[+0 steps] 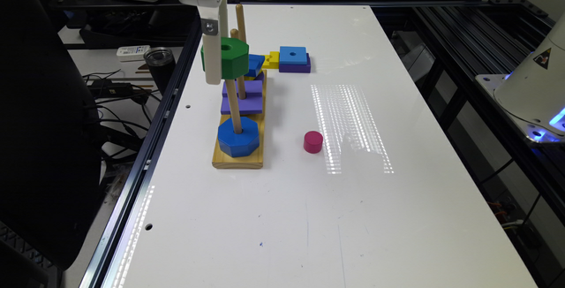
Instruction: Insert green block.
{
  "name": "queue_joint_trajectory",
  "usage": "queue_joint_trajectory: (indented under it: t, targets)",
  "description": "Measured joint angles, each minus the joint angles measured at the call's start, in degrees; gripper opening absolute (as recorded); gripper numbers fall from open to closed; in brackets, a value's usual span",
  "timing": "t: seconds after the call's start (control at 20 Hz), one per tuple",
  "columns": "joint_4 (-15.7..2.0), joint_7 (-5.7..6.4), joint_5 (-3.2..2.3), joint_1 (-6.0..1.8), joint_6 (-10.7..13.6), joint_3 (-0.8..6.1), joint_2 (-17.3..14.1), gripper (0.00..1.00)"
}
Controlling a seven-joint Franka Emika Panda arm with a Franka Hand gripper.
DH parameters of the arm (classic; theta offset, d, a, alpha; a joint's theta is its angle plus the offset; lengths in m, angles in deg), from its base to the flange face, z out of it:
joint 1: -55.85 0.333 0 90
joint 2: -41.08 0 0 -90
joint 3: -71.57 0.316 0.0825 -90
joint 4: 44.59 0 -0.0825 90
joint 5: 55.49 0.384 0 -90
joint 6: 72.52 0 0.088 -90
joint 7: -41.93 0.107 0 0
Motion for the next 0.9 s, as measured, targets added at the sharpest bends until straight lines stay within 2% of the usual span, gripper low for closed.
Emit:
queue_joint_trajectory:
  t: [0.3, 0.9]
  targets:
    - [-0.02, 0.00, -0.34, 0.00, -1.3, -0.01, -1.2, 0.00]
    - [-0.03, 0.01, -0.38, 0.03, -1.3, 0.03, -1.2, 0.00]
